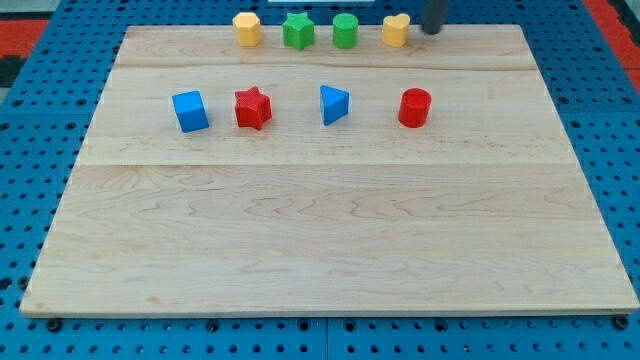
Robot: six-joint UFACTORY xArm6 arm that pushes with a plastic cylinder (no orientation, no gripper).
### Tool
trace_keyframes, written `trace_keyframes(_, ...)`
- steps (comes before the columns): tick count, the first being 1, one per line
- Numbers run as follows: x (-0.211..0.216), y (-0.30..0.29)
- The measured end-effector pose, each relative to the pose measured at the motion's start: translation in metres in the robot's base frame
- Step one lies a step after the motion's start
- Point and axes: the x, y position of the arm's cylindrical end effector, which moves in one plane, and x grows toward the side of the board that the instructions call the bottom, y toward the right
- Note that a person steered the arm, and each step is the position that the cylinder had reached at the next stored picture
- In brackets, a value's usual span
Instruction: Place your arm below the yellow heart
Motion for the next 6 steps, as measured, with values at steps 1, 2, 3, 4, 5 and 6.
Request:
trace_keyframes(1, -0.001, -0.008)
trace_keyframes(2, -0.011, 0.023)
trace_keyframes(3, -0.015, 0.023)
trace_keyframes(4, -0.016, 0.016)
trace_keyframes(5, -0.015, 0.017)
trace_keyframes(6, -0.015, 0.018)
